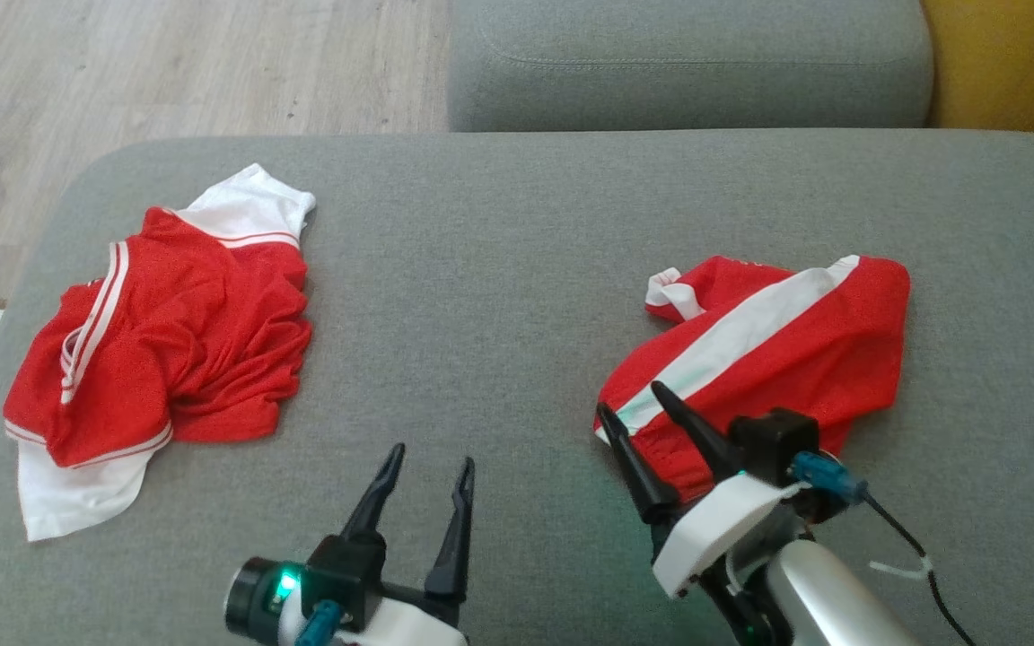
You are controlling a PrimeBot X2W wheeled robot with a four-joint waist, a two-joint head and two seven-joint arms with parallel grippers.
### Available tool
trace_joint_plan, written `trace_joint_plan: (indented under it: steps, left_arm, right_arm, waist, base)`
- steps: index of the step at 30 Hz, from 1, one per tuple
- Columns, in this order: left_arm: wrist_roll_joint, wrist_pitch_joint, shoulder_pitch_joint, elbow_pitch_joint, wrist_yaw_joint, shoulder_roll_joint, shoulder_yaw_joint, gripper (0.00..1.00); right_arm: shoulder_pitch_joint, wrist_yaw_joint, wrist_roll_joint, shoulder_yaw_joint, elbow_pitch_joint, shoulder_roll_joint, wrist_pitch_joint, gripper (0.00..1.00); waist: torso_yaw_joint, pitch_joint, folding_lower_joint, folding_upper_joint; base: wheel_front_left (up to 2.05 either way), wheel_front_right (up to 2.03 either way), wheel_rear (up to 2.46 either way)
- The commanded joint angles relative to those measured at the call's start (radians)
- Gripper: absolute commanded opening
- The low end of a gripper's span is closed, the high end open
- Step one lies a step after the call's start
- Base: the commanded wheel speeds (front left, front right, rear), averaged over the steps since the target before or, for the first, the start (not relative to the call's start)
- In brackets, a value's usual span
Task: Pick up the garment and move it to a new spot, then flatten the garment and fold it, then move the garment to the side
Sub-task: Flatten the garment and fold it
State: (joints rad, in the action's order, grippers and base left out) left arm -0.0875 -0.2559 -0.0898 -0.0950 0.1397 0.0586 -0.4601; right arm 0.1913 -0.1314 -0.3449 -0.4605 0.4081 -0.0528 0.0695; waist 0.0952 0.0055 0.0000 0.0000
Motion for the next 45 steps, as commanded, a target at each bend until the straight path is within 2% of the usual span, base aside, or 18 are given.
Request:
trace_joint_plan:
  steps: [1,2,5,11,15,18,22,26,36,37,38,39,40,41,42,45]
  left_arm:
    - [-0.019,-0.006,0.054,0.027,-0.006,-0.008,0.016,1.0]
    - [-0.038,-0.006,0.053,0.024,-0.011,-0.008,0.009,1.0]
    - [-0.184,-0.006,0.042,-0.006,-0.059,-0.008,-0.017,1.0]
    - [-0.628,-0.006,0.08,-0.11,-0.214,-0.008,-0.091,1.0]
    - [-0.897,-0.006,0.176,-0.2,-0.25,-0.008,-0.151,1.0]
    - [-1.051,-0.006,0.262,-0.273,-0.26,-0.008,-0.202,1.0]
    - [-1.189,-0.006,0.365,-0.368,-0.266,-0.008,-0.295,1.0]
    - [-1.259,-0.006,0.445,-0.461,-0.265,-0.008,-0.368,1.0]
    - [-1.326,-0.006,0.504,-0.523,-0.268,-0.008,-0.358,1.0]
    - [-1.327,-0.006,0.507,-0.525,-0.269,-0.008,-0.357,0.98]
    - [-1.326,-0.006,0.51,-0.525,-0.269,-0.008,-0.354,0.77]
    - [-1.324,-0.006,0.512,-0.524,-0.269,-0.008,-0.351,0.51]
    - [-1.322,-0.006,0.513,-0.523,-0.269,-0.008,-0.349,0.37]
    - [-1.318,-0.006,0.514,-0.521,-0.27,-0.008,-0.346,0.03]
    - [-1.315,-0.006,0.514,-0.518,-0.27,-0.008,-0.343,0.0]
    - [-1.301,-0.006,0.515,-0.494,-0.27,-0.008,-0.343,0.0]
  right_arm:
    - [0.016,0.001,0.003,-0.011,-0.031,0.003,0.0,1.0]
    - [0.006,0.001,0.015,0.003,-0.038,0.003,0.006,1.0]
    - [-0.042,0.001,0.109,0.114,-0.078,0.003,0.047,1.0]
    - [-0.098,0.001,0.222,0.321,-0.147,0.003,0.068,1.0]
    - [-0.097,0.001,0.247,0.369,-0.185,0.003,0.063,1.0]
    - [-0.088,0.001,0.255,0.373,-0.204,0.003,0.06,1.0]
    - [-0.079,0.001,0.252,0.375,-0.213,0.003,0.062,1.0]
    - [-0.074,0.001,0.247,0.379,-0.214,0.003,0.067,1.0]
    - [-0.067,0.001,0.253,0.395,-0.209,0.003,0.078,1.0]
    - [-0.066,0.001,0.253,0.396,-0.209,0.003,0.078,1.0]
    - [-0.065,0.001,0.254,0.398,-0.209,0.003,0.079,1.0]
    - [-0.065,0.001,0.256,0.4,-0.208,0.003,0.08,1.0]
    - [-0.064,0.001,0.26,0.401,-0.207,0.003,0.08,1.0]
    - [-0.064,0.001,0.262,0.402,-0.206,0.003,0.081,1.0]
    - [-0.063,0.001,0.262,0.402,-0.205,0.003,0.082,1.0]
    - [-0.062,0.001,0.26,0.401,-0.201,0.003,0.083,1.0]
  waist:
    - [-0.004,-0.002,0.0,0.0]
    - [-0.009,-0.002,0.0,0.0]
    - [-0.042,0.005,0.0,0.0]
    - [-0.104,0.032,0.0,0.0]
    - [-0.145,0.066,0.0,0.0]
    - [-0.173,0.093,0.0,0.0]
    - [-0.202,0.124,0.0,0.0]
    - [-0.224,0.142,0.0,0.0]
    - [-0.244,0.158,0.0,0.0]
    - [-0.244,0.16,0.0,0.0]
    - [-0.243,0.162,0.0,0.0]
    - [-0.243,0.163,0.0,0.0]
    - [-0.242,0.164,0.0,0.0]
    - [-0.241,0.165,0.0,0.0]
    - [-0.24,0.165,0.0,0.0]
    - [-0.238,0.167,0.0,0.0]
  base:
    - [0.0,0.0,0.0]
    - [0.0,0.0,0.0]
    - [0.0,0.0,0.0]
    - [0.0,0.0,0.0]
    - [0.0,0.0,0.0]
    - [0.0,0.0,0.0]
    - [0.0,0.0,0.0]
    - [0.0,0.0,0.0]
    - [0.0,0.0,0.0]
    - [0.0,0.0,0.0]
    - [0.0,0.0,0.0]
    - [0.0,0.0,0.0]
    - [0.0,0.0,0.0]
    - [0.0,0.0,0.0]
    - [0.0,0.0,0.0]
    - [0.0,0.0,0.0]
